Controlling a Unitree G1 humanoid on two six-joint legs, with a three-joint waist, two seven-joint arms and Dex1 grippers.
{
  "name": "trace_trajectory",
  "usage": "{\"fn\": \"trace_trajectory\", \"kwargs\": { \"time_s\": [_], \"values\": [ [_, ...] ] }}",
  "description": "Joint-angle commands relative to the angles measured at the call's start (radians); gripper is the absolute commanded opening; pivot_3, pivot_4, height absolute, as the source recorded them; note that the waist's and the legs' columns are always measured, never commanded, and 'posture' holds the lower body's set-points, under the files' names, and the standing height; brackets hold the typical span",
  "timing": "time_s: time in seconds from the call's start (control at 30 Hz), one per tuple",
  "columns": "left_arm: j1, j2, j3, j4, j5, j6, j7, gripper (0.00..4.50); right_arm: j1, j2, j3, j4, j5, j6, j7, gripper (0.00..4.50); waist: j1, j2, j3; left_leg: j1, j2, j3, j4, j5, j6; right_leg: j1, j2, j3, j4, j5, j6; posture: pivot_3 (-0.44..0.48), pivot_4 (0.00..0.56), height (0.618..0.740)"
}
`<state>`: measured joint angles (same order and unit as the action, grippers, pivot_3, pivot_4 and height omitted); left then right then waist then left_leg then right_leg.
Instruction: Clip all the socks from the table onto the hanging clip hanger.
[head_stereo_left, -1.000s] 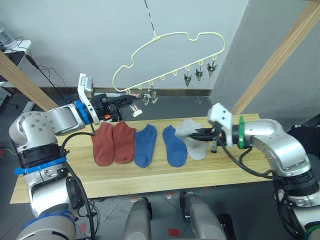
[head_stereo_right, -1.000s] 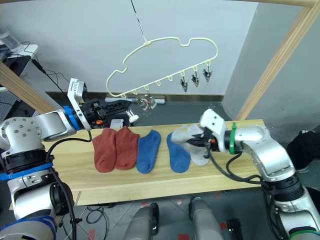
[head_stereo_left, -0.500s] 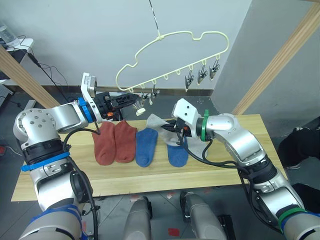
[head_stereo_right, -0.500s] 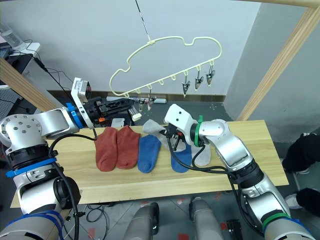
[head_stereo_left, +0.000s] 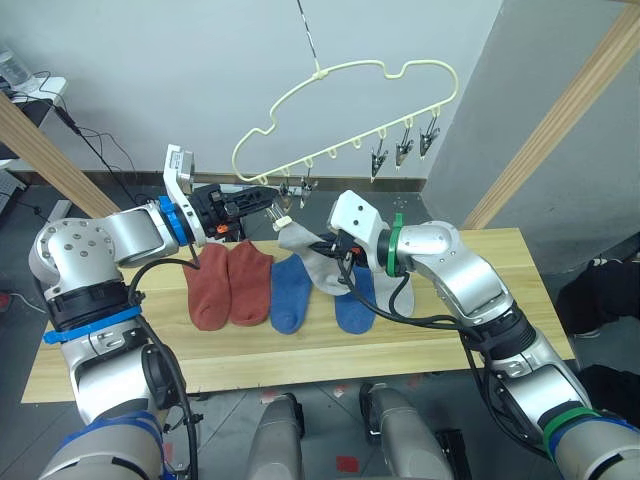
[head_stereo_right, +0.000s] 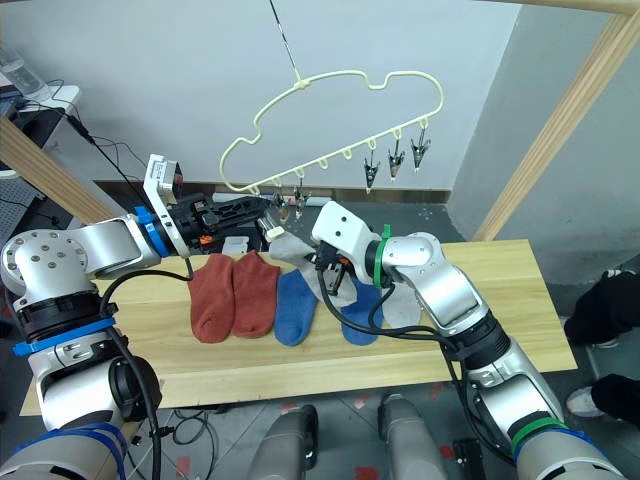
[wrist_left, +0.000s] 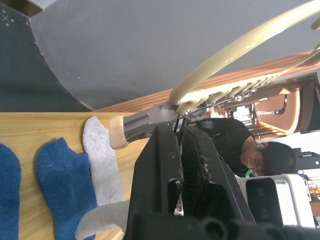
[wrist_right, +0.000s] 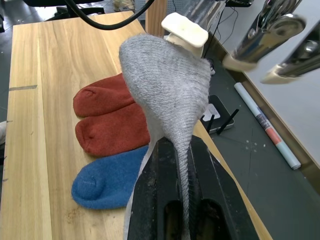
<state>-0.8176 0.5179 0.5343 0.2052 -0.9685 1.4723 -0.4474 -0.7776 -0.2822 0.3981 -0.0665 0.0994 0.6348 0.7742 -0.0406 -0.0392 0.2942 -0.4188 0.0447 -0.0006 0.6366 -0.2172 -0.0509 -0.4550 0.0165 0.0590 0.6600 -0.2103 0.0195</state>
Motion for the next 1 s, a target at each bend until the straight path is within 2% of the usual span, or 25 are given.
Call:
{"fn": "trace_trajectory", "kwargs": {
  "time_s": [0.03, 0.43, 0.97, 1.0],
  "values": [
    [0.005, 0.012, -0.009, -0.027, -0.011, -0.005, -0.012, 0.00, -0.037, 0.019, -0.035, -0.022, 0.013, 0.028, -0.018, 0.05, 0.000, 0.000, 0.000, 0.000, 0.000, 0.000, 0.000, 0.000, 0.000, 0.000, 0.000, 0.000, 0.000, 0.000, 0.000, 0.007, 0.299, 0.740],
    [0.012, 0.018, -0.038, -0.024, -0.004, -0.043, -0.033, 0.00, -0.070, 0.043, -0.061, -0.024, 0.020, 0.104, -0.051, 0.05, 0.000, 0.000, 0.000, 0.000, 0.000, 0.000, 0.000, 0.000, 0.000, 0.000, 0.000, 0.000, 0.000, 0.000, 0.000, -0.003, 0.295, 0.740],
    [0.038, 0.029, -0.061, -0.064, -0.021, -0.087, -0.077, 0.00, -0.088, 0.088, -0.050, 0.009, 0.010, 0.102, -0.077, 0.05, 0.000, 0.000, 0.000, -0.001, 0.000, 0.000, 0.000, 0.000, 0.000, -0.001, 0.000, -0.001, 0.000, 0.000, 0.000, 0.007, 0.288, 0.740],
    [0.041, 0.032, -0.060, -0.067, -0.026, -0.086, -0.086, 0.32, -0.088, 0.088, -0.051, 0.011, 0.011, 0.102, -0.077, 0.01, -0.001, 0.000, 0.000, -0.001, 0.000, 0.000, 0.000, 0.000, 0.000, -0.001, 0.000, -0.001, 0.000, 0.000, 0.000, 0.007, 0.288, 0.740]
  ]
}}
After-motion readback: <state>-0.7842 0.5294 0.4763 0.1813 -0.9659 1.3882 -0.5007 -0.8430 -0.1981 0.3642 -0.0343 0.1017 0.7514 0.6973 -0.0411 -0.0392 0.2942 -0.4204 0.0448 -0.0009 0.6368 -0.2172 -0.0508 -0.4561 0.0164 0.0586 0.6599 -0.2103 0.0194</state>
